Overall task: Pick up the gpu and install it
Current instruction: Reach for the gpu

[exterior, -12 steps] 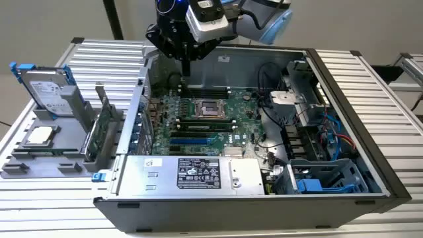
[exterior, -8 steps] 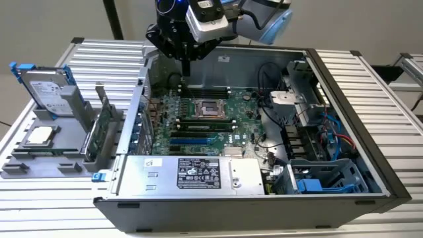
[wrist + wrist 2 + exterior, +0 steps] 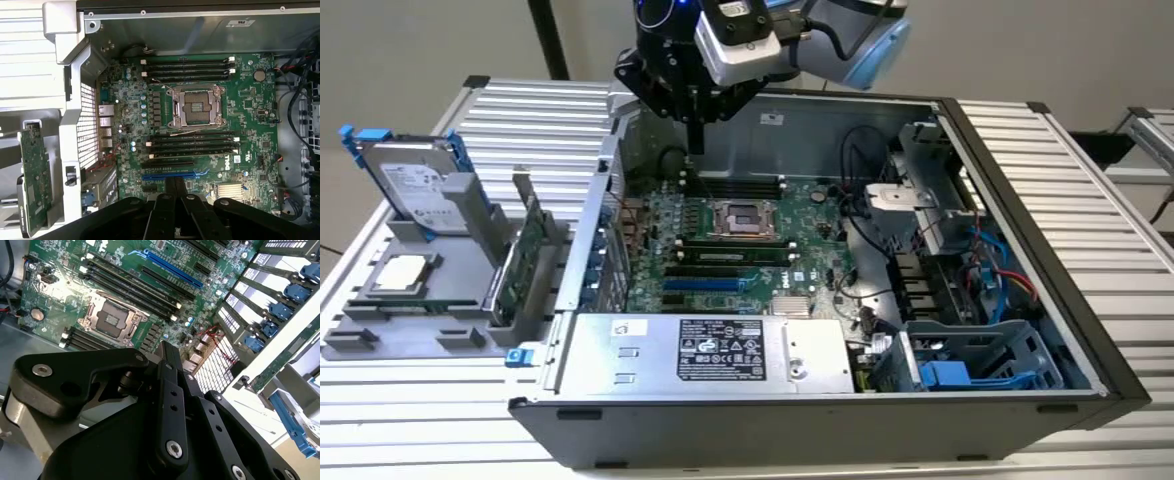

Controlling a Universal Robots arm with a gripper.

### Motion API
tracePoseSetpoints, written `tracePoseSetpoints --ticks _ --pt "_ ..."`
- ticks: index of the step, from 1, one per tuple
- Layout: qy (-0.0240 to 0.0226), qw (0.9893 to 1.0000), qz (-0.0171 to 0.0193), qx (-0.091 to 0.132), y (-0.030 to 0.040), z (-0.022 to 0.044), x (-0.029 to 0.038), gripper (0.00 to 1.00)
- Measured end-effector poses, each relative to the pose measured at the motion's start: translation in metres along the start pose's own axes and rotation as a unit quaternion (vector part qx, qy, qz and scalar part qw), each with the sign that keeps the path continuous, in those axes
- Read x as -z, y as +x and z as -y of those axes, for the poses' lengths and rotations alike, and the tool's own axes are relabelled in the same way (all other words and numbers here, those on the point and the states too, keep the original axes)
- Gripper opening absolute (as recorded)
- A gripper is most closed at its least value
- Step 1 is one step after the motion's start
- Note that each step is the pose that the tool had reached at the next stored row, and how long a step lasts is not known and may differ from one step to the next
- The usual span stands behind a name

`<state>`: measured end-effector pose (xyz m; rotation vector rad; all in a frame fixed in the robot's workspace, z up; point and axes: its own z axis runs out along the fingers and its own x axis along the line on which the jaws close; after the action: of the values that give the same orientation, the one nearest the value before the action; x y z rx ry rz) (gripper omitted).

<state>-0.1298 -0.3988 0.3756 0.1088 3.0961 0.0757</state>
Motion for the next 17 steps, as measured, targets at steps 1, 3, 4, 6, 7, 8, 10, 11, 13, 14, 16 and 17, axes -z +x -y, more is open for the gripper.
tracePoseSetpoints --ticks 1,3,4,6,7,8,10,11,13,14,16,17 --pt "0.0000 1.0000 0.0000 0.000 0.0000 0.0000 0.0000 0.00" --pt "0.0000 1.0000 0.0000 0.000 0.0000 0.0000 -0.0001 0.00" --pt "0.0000 1.0000 0.0000 0.000 0.0000 0.0000 -0.0001 0.00" --pt "0.0000 1.0000 0.0000 0.000 0.0000 0.0000 -0.0002 0.00" --pt "0.0000 1.0000 0.0000 0.000 0.0000 0.0000 -0.0002 0.00" --pt "0.0000 1.0000 0.0000 0.000 0.0000 0.0000 -0.0002 0.00" --pt "-0.0001 1.0000 0.0001 0.000 0.0003 0.0000 -0.0003 0.00" --pt "-0.0001 1.0000 0.0001 0.000 0.0006 0.0000 -0.0003 0.00" --pt "-0.0001 1.0000 0.0001 0.000 0.0018 0.0002 -0.0003 0.00" --pt "0.0000 1.0000 0.0000 0.000 0.0027 0.0002 -0.0002 0.00" --pt "0.0000 1.0000 0.0000 0.000 0.0046 0.0003 -0.0001 0.00" --pt "0.0000 1.0000 0.0000 0.000 0.0054 0.0004 0.0000 0.00"
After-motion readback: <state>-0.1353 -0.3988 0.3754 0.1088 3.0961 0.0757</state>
